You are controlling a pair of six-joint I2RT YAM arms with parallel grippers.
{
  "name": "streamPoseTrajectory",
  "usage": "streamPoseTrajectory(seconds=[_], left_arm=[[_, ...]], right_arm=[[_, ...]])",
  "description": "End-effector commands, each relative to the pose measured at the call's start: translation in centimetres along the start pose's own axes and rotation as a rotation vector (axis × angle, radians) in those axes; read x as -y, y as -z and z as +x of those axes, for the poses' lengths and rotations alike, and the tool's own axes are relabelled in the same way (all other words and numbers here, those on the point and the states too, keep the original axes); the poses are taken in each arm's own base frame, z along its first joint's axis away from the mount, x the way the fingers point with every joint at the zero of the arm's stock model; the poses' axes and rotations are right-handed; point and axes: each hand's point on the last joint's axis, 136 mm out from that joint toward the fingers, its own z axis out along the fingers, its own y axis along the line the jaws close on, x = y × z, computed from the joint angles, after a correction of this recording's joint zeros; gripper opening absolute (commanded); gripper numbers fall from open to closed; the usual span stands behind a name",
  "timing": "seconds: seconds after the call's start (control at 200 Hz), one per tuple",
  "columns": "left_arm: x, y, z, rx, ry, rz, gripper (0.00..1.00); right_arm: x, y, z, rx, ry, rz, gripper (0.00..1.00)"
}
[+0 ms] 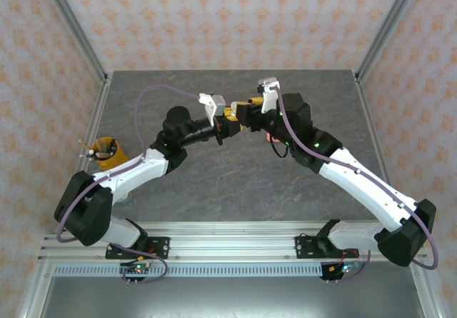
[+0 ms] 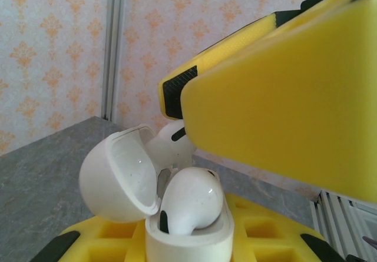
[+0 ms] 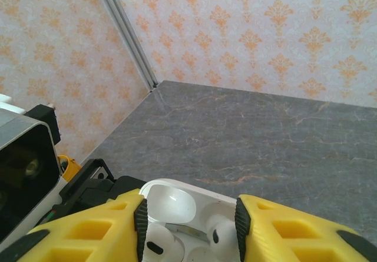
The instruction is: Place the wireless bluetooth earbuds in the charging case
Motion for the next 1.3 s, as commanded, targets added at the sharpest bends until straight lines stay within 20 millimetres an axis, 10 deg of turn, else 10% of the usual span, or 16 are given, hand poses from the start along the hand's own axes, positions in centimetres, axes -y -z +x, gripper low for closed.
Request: streamPoseTrajectory(seconds=[0.0, 0.581, 0.941, 1.296], left_arm=[[1.2, -0.3, -2.6, 0.068, -0.067, 0.041, 0.00], [1.3, -0.2, -2.4, 0.064, -0.068, 0.045, 0.00], [2.0, -0.1, -3.2, 0.055, -0.116, 0.071, 0.00], [2.5, -0.5, -3.9, 0.069, -0.130, 0.101, 0.00]], right_arm=[[-0.3, 0.8, -1.7, 0.054, -0.015, 0.004, 0.50], [2.7, 1.9, -5.5, 0.158, -0.204, 0.073, 0.62], [4.4, 3.5, -4.8, 0.087, -0.343, 0.077, 0.27], [4.2, 3.0, -3.4, 0.032, -0.349, 0.069, 0.22]])
